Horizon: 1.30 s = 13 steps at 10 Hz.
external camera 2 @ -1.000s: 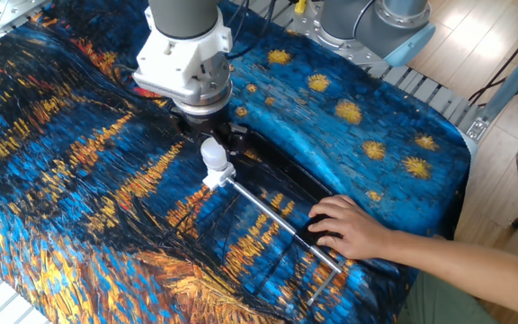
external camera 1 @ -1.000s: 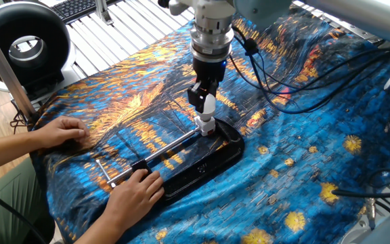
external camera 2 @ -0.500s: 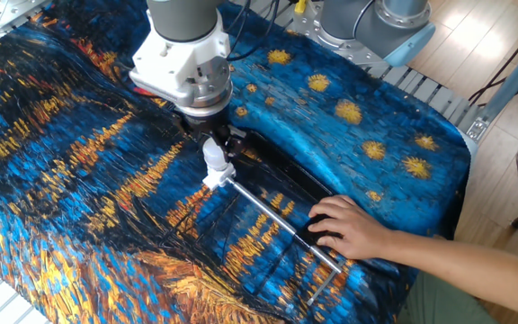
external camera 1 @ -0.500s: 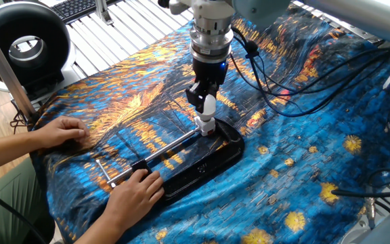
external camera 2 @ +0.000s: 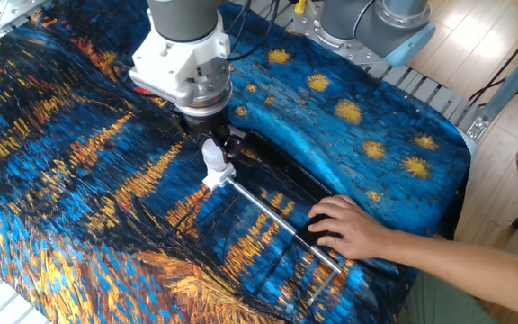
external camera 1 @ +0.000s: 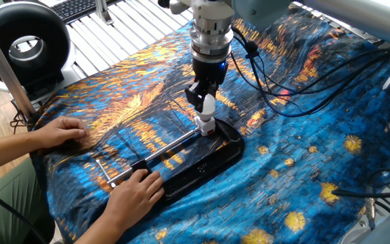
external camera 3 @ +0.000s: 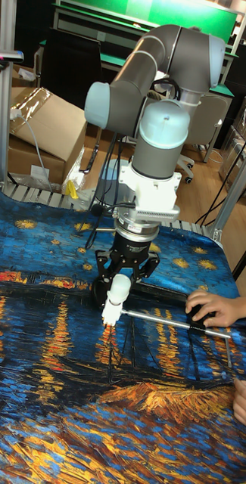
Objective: Take out the light bulb by rotating it
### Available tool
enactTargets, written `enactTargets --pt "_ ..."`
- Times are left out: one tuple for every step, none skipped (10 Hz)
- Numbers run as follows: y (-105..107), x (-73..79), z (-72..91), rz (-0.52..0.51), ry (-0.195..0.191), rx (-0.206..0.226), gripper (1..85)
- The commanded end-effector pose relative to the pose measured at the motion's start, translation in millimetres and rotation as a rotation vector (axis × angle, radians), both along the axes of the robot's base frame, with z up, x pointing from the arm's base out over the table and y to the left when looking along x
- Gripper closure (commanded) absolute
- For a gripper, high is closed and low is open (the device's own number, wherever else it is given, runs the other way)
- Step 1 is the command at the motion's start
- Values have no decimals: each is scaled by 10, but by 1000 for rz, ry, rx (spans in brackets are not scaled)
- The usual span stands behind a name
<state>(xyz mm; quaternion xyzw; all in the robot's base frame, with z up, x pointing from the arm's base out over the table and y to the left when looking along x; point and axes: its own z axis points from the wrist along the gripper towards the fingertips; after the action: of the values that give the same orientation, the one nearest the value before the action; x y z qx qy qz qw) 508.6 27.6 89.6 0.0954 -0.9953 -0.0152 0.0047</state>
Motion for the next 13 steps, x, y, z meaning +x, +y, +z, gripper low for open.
enactTargets --pt "32 86 22 91 -39 7 527" --pt "34 118 24 149 -54 4 533" --pt "59 137 29 182 -64 9 533" --pt "66 148 32 213 -71 8 550" --pt "76 158 34 245 -77 10 557" --pt "74 176 36 287 -86 7 560" --pt "52 178 34 345 -87 -2 560" --pt "15 169 32 400 -83 -17 560" --pt "-9 167 29 450 -81 -26 567" --pt "-48 174 27 506 -81 -41 573" --pt "-105 188 22 582 -80 -66 583" --pt "-122 207 15 646 -83 -75 597" --pt "-127 214 10 692 -83 -79 600"
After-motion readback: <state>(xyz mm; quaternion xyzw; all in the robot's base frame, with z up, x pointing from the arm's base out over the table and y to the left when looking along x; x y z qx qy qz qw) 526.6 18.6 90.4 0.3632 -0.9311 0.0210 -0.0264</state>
